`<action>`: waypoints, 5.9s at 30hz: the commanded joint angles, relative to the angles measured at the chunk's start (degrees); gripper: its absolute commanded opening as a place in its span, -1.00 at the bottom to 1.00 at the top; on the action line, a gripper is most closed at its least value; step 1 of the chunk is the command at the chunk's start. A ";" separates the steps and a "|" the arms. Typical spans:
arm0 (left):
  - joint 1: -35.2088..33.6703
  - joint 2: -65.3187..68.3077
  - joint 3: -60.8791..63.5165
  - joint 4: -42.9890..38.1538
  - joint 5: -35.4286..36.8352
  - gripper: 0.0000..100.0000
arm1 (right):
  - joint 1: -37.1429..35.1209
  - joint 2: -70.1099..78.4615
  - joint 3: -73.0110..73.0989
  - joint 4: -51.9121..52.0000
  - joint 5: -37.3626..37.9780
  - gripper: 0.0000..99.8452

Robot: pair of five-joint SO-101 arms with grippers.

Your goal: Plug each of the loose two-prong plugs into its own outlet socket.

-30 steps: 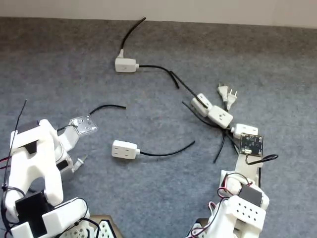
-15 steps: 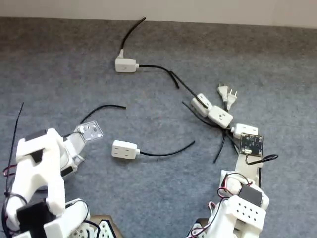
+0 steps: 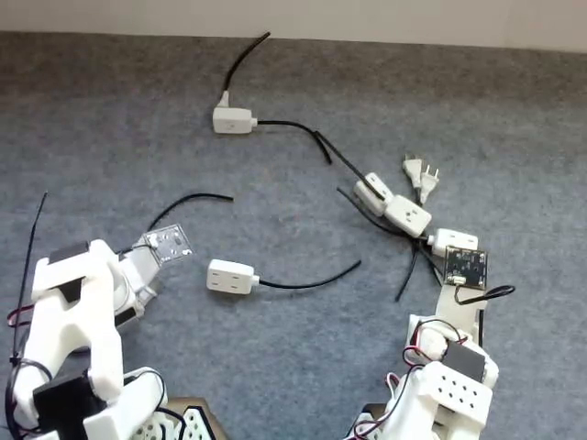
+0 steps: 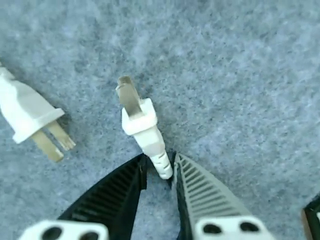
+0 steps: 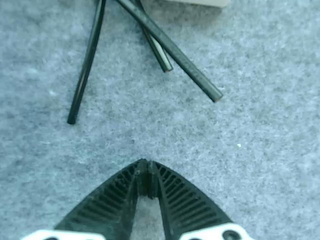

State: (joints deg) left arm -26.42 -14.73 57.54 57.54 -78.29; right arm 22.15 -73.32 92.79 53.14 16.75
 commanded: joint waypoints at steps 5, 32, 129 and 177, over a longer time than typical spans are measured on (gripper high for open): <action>1.10 -0.48 -4.00 -2.46 4.04 -0.61 | -0.75 -0.31 0.22 -1.10 0.26 -0.98; 7.43 0.13 -7.16 -2.73 25.05 -0.61 | -0.84 -0.31 0.22 -1.27 0.26 -0.98; 63.08 -89.36 39.60 -51.34 86.77 -0.99 | -68.79 0.13 -79.96 29.49 -1.76 -0.98; 61.23 -89.45 39.60 -49.05 86.86 -0.99 | -31.60 12.79 -42.95 -15.08 22.15 -0.98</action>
State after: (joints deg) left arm 34.95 -103.60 96.13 8.66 8.48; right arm -9.49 -59.69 57.36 35.65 38.64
